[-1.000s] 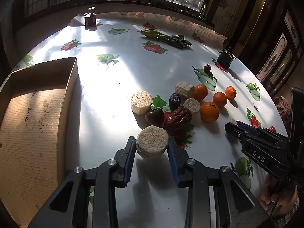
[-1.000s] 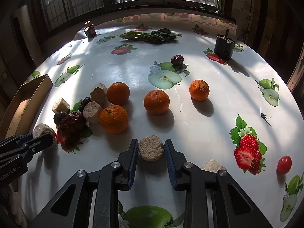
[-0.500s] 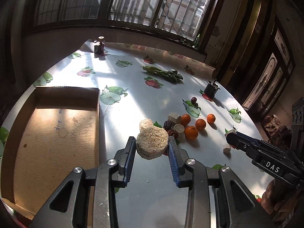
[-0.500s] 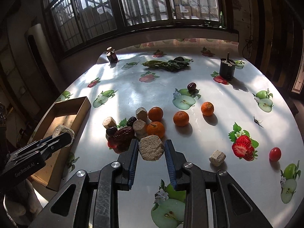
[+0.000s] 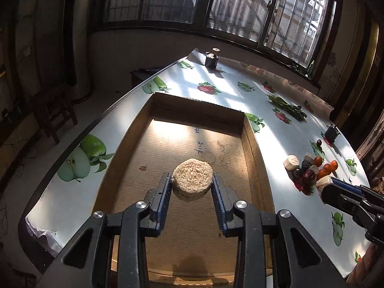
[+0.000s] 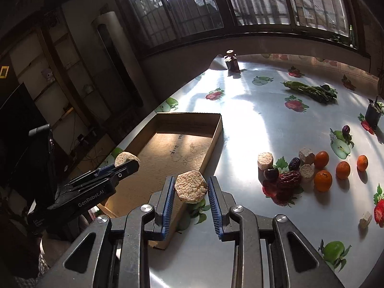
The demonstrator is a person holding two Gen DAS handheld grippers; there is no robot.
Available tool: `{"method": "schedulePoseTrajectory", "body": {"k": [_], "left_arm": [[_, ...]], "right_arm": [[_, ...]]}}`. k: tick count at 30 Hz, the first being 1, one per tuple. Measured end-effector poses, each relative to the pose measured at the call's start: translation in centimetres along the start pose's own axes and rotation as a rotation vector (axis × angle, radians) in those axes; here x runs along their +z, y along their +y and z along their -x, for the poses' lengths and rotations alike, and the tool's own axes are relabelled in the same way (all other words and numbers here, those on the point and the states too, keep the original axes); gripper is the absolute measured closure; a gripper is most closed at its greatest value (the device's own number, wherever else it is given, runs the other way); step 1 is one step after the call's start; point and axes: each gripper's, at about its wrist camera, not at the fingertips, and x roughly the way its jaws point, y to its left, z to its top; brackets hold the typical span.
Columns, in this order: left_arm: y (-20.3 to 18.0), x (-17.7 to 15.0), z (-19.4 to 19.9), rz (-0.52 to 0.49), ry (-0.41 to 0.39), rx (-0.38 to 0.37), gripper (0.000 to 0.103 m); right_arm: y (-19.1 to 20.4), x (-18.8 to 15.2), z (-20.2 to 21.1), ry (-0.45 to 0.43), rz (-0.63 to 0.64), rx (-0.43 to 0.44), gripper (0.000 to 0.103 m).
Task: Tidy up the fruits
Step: 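Carry both rice cakes over the cardboard tray and open both grippers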
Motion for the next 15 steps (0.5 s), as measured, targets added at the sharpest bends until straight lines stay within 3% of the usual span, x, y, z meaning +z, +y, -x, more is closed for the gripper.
{"method": "schedulePoseTrajectory", "body": {"k": [7,15], "left_arm": [[4.8,-1.1,-2.8,0.084,0.101,0.064,0.070],[5.1,-1.2,-2.9,0.089,0.099,0.056,0.070]], "right_arm": [[5.1,-1.8,-6.6,0.142,0.097,0.053,0.072],[6.4,-3.3,-10.6,0.238,0.127,0.056,0.072]]}}
